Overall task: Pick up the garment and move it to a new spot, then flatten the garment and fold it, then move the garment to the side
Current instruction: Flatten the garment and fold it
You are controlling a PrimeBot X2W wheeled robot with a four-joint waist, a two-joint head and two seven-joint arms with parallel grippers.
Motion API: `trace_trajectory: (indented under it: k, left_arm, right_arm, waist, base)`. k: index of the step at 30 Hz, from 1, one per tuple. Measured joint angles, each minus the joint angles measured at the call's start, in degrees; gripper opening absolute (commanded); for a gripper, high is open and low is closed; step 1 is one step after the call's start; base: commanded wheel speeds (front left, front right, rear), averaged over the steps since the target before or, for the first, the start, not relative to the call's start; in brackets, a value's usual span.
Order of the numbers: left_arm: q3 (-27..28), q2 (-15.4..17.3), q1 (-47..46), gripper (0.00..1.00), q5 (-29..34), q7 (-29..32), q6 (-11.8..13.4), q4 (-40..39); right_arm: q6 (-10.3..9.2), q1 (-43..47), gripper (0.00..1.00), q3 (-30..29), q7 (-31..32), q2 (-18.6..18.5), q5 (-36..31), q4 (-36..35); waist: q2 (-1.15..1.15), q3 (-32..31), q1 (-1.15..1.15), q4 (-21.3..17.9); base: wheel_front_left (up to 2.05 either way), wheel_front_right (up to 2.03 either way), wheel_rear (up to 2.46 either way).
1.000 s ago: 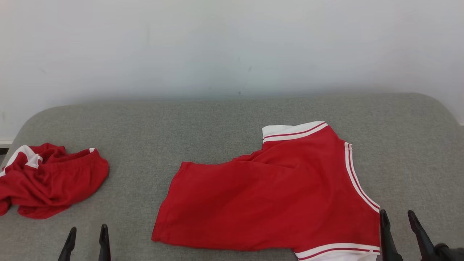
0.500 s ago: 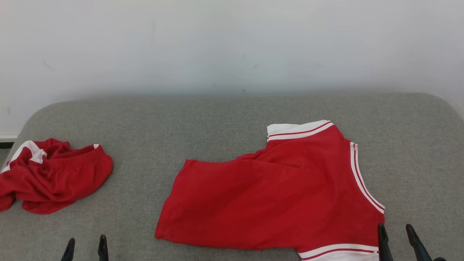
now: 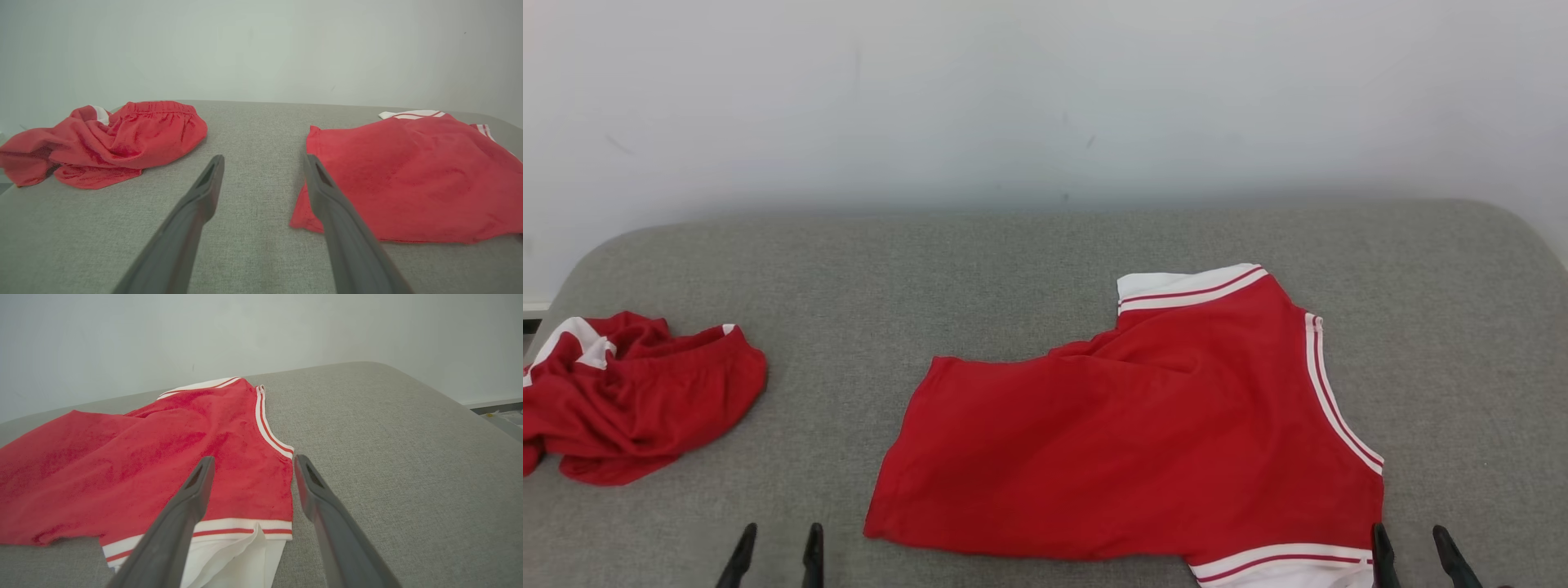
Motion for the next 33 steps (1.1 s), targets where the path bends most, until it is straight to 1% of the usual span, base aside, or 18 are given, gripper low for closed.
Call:
trace_trajectory:
  k: [8,15,20,24,29,33]
  left_arm:
    - [-5.3,0.9,-3.6,1.00,-0.6,0.0,-1.0,7.5]
    - [-8.2,1.7,-7.6,1.00,-3.0,0.0,-1.3,15.5]
    - [-9.4,1.8,-9.7,1.00,-3.6,0.0,-1.3,18.7]
    - [-11.4,2.3,-11.4,1.00,-4.2,0.0,-1.4,20.5]
    - [-13.2,3.5,-14.3,1.00,-6.2,0.0,-1.4,23.5]
    - [-15.2,3.6,-16.4,1.00,-7.1,0.0,-1.4,25.9]
  right_arm:
    - [0.00,-0.2,1.00,-0.3,1.3,0.2,-0.3,4.7]
    - [0.00,-4.3,1.00,0.9,1.0,0.5,-0.5,11.6]
    - [0.00,-6.8,1.00,2.5,0.5,1.0,-0.5,15.1]
    - [0.00,-8.2,1.00,3.1,0.2,1.4,-0.6,17.6]
    - [0.00,-10.2,1.00,4.3,-0.3,1.6,-0.6,19.8]
    - [0.00,-11.6,1.00,5.2,-0.5,1.7,-0.5,21.1]
  waist:
    - [0.00,1.3,0.00,-1.2]
    - [0.00,2.7,0.00,-2.5]
    - [0.00,3.3,0.00,-2.8]
    - [0.00,3.7,0.00,-2.8]
    - [0.00,4.7,0.00,-2.8]
    - [0.00,5.6,0.00,-3.0]
  base:
    - [0.00,0.00,0.00]
    - [0.00,0.00,0.00]
    - [0.00,0.00,0.00]
    - [0.00,0.00,0.00]
    - [0.00,0.00,0.00]
    - [0.00,0.00,0.00]
